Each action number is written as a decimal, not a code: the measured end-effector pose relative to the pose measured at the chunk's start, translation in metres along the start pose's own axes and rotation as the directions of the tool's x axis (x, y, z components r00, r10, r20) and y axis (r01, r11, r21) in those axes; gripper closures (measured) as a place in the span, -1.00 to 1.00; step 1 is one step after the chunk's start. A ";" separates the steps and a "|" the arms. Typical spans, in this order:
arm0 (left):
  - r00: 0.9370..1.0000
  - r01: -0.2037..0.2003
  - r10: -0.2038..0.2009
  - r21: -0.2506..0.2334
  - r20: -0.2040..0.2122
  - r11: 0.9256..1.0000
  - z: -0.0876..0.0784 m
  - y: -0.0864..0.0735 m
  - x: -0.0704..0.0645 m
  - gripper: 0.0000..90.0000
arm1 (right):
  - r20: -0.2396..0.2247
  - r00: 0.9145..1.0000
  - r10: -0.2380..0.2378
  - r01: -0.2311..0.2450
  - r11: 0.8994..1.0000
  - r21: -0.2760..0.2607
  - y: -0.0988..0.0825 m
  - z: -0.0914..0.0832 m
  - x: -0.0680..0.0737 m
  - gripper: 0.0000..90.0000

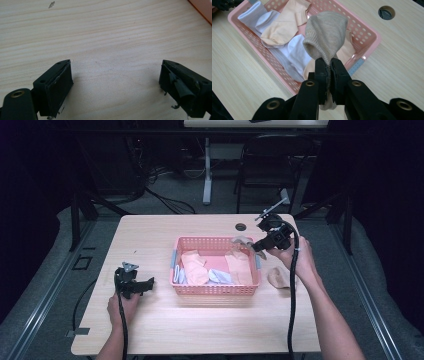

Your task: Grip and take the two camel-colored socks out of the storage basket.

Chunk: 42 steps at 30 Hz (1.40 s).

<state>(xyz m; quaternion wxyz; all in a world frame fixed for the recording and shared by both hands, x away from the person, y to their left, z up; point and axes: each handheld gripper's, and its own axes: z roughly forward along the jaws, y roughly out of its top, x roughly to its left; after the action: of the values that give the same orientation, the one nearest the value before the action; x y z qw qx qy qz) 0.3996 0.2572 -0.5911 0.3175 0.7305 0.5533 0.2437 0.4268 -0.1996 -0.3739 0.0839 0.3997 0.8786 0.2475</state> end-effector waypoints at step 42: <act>1.000 -0.001 0.001 0.002 -0.001 1.000 0.000 0.000 0.000 -0.75 | 0.136 0.969 0.207 -0.217 0.974 0.059 -0.081 0.011 -0.075 0.89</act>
<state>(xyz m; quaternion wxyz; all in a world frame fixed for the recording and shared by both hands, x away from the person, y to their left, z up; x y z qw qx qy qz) 0.3995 0.2573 -0.5910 0.3166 0.7310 0.5533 0.2436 0.4274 -0.2966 -0.4278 0.0987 0.5092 0.8322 0.1963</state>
